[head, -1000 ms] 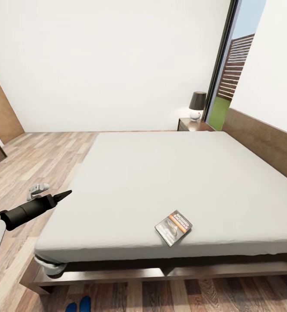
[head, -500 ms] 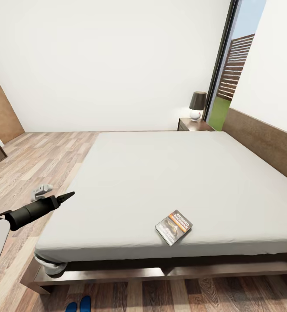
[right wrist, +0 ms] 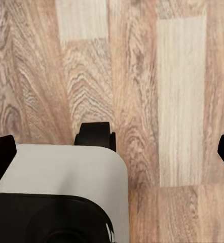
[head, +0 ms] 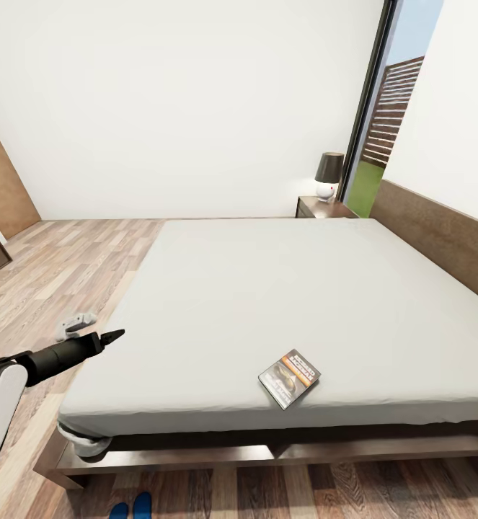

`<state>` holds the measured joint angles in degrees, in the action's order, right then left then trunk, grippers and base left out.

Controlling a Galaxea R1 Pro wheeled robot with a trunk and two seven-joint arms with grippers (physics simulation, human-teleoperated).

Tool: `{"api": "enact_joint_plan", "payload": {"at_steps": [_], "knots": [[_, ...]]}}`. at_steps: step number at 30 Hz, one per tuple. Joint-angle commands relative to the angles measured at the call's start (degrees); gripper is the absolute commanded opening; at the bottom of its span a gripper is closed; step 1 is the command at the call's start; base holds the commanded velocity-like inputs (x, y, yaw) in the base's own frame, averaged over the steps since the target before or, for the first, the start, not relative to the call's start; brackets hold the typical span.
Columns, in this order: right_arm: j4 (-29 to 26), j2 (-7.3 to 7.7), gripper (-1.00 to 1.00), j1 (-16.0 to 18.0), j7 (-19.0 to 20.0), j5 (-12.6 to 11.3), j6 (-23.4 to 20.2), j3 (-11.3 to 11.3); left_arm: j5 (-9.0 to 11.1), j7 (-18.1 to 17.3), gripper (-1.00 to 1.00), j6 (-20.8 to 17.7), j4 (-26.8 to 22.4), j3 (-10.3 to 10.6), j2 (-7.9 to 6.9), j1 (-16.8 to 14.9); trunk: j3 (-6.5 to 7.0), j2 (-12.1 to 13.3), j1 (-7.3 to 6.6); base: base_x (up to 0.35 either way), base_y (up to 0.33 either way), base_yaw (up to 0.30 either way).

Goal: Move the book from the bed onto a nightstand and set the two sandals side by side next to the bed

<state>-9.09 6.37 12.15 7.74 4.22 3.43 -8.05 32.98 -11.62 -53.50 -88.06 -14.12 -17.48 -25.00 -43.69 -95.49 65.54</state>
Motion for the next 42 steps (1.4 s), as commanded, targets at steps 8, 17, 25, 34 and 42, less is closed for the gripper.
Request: {"api": "enact_joint_plan", "payload": {"at_steps": [8,17,25,34,42], "knots": [[-4.9,-0.06,1.00,0.1,0.5,0.3,-0.1,-0.4,-2.7,7.0,1.00,-0.5,2.2,1.7,-0.21,0.0,-0.05,0.0,-0.01,0.000,0.000,0.000],[-8.2,-0.11,1.00,0.1,0.8,0.1,-0.1,-0.4,-11.6,9.8,1.00,0.6,8.5,2.5,-0.07,0.1,-0.05,0.0,-0.01,0.000,0.000,0.000],[-9.1,-0.32,1.00,0.1,3.0,0.0,-0.2,-0.4,-19.8,10.3,1.00,5.3,17.6,2.8,0.03,0.1,-0.05,0.0,-0.01,0.000,0.000,0.000],[-9.4,-0.49,1.00,0.1,8.4,-0.1,-0.1,-0.4,-25.6,10.4,1.00,13.1,30.8,3.1,0.06,0.0,-0.05,0.0,-0.01,0.000,0.000,0.000],[-9.5,-0.44,1.00,0.2,13.7,0.0,-0.2,-0.4,-27.2,9.6,1.00,20.9,41.8,3.3,-0.03,0.0,-0.05,0.0,-0.01,0.000,0.000,0.000]]}}
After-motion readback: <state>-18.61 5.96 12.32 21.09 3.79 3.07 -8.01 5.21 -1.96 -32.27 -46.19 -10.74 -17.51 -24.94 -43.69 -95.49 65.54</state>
